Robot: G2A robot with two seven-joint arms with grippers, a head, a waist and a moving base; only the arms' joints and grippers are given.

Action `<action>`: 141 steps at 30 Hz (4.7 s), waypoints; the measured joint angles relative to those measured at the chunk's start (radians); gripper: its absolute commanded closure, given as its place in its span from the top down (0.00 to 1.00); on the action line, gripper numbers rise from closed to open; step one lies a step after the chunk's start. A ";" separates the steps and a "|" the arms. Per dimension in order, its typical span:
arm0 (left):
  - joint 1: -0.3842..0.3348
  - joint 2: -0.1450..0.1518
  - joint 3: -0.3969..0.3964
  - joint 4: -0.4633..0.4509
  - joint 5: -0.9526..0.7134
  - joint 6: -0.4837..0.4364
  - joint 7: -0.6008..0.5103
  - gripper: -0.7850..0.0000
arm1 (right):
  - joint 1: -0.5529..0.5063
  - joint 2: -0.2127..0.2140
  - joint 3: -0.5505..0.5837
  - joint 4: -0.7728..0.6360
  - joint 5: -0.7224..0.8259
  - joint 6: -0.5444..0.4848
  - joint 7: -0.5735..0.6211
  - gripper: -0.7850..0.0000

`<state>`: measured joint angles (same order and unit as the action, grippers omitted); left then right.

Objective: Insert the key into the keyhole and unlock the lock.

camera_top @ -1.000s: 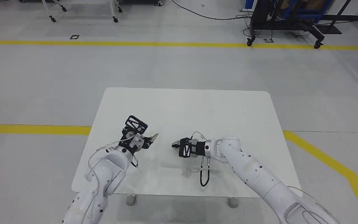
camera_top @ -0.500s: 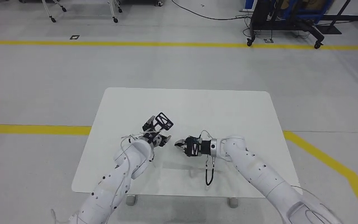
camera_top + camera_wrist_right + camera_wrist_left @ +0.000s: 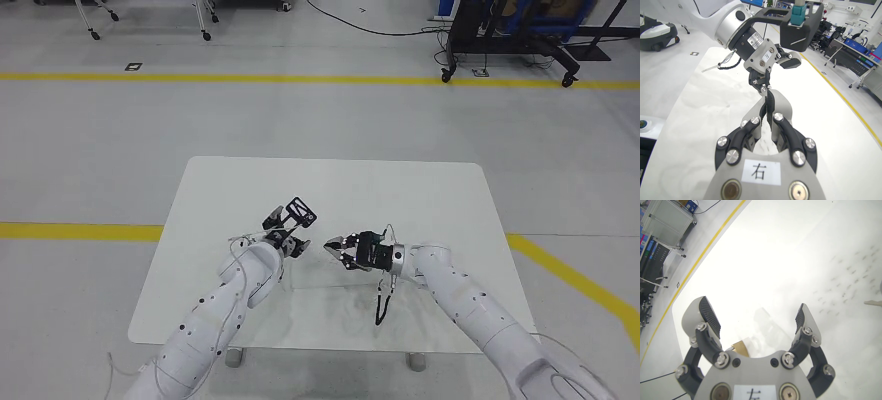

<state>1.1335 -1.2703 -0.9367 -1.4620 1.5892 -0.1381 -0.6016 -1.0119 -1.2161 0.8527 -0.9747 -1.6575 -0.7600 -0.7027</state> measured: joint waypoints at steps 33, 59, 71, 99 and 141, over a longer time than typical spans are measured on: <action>0.295 0.077 -0.499 -0.360 -0.210 -0.100 0.122 1.00 | -0.034 -0.004 0.023 -0.135 0.201 -0.135 -0.032 0.00; 0.045 0.119 -0.564 0.063 -1.480 -0.623 -0.369 1.00 | 0.114 -0.131 -0.140 0.112 0.595 -0.252 -0.036 0.00; -0.026 0.158 -0.418 0.112 -1.672 -0.638 -0.443 0.80 | 0.163 -0.185 -0.255 0.159 0.706 -0.252 -0.106 0.00; -0.157 0.290 -0.131 0.184 -1.764 -0.709 -0.372 0.43 | 0.253 -0.204 -0.435 0.250 0.911 -0.252 -0.105 0.00; -0.216 0.342 -0.021 0.261 -1.891 -0.754 -0.327 0.87 | 0.273 -0.194 -0.512 0.251 0.967 -0.252 -0.105 0.00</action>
<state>0.9172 -0.9279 -0.9575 -1.2012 -0.3017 -0.8919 -0.9282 -0.7388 -1.4106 0.3408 -0.7238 -0.6908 -1.0123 -0.8078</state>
